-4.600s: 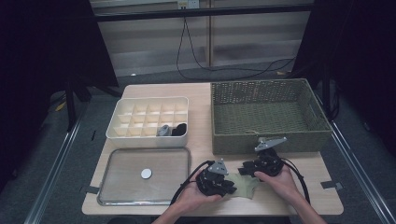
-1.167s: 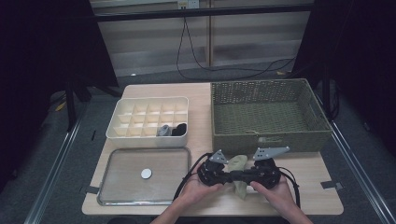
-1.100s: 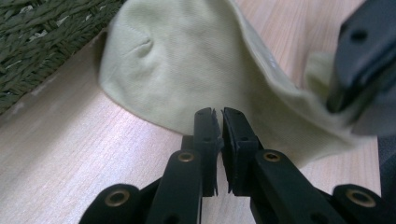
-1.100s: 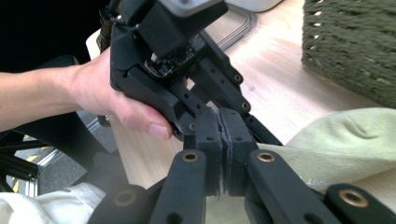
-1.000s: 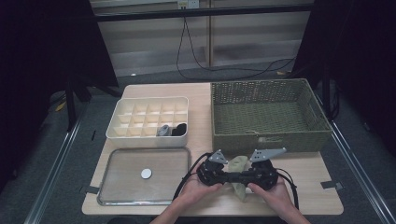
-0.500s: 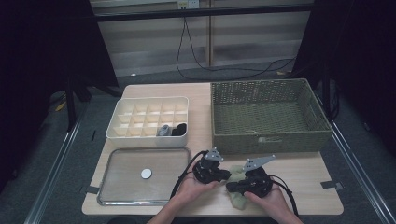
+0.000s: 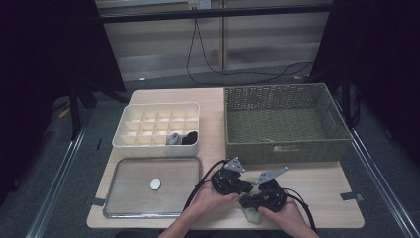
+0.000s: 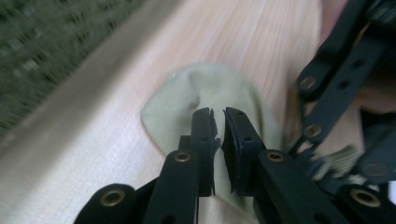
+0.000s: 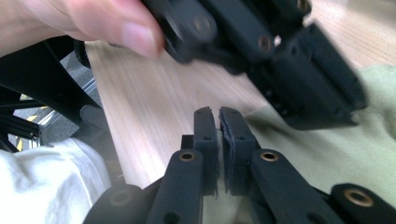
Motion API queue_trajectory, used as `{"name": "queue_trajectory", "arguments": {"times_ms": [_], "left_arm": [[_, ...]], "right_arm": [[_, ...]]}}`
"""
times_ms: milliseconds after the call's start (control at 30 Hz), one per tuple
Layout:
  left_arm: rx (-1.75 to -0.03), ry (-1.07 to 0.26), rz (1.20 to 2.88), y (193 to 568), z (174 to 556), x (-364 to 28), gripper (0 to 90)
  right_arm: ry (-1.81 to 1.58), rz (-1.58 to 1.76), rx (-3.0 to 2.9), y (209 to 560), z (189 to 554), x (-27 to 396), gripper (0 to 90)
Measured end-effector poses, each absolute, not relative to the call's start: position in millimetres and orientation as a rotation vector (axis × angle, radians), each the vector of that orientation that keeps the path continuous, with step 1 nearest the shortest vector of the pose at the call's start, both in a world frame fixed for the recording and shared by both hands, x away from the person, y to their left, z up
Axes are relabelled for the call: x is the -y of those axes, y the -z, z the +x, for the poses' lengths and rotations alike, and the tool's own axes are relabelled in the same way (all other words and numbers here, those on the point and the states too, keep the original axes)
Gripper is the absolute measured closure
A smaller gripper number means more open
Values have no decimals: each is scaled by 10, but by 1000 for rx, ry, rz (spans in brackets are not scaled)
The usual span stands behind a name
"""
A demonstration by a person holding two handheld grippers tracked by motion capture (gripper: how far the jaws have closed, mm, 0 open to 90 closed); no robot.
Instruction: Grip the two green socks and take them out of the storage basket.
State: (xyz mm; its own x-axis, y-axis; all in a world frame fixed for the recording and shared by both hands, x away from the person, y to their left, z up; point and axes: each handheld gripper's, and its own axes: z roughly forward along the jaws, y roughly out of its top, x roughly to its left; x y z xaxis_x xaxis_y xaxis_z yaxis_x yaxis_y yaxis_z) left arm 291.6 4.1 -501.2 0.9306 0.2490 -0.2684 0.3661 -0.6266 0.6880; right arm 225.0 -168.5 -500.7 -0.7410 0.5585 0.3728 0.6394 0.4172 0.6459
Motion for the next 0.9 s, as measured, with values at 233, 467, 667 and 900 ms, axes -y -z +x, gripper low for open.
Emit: {"name": "queue_trajectory", "arguments": {"times_ms": [233, 467, 667, 900], "left_arm": [[-424, 139, 2298, 4997, 2904, -69, 858], [-447, 125, 2315, 4980, 2821, -132, 867], [-427, 163, 2311, 4986, 2787, -148, 865], [-431, 180, 2302, 4994, 2801, -155, 867]], "right_arm": [[1191, -1101, 2613, 4973, 2200, 1810, 822], [1174, -1194, 2654, 4942, 2146, 2026, 801], [1184, -1253, 2637, 4922, 2176, 2135, 750], [1314, -1293, 2578, 4770, 2242, 2233, 704]]}}
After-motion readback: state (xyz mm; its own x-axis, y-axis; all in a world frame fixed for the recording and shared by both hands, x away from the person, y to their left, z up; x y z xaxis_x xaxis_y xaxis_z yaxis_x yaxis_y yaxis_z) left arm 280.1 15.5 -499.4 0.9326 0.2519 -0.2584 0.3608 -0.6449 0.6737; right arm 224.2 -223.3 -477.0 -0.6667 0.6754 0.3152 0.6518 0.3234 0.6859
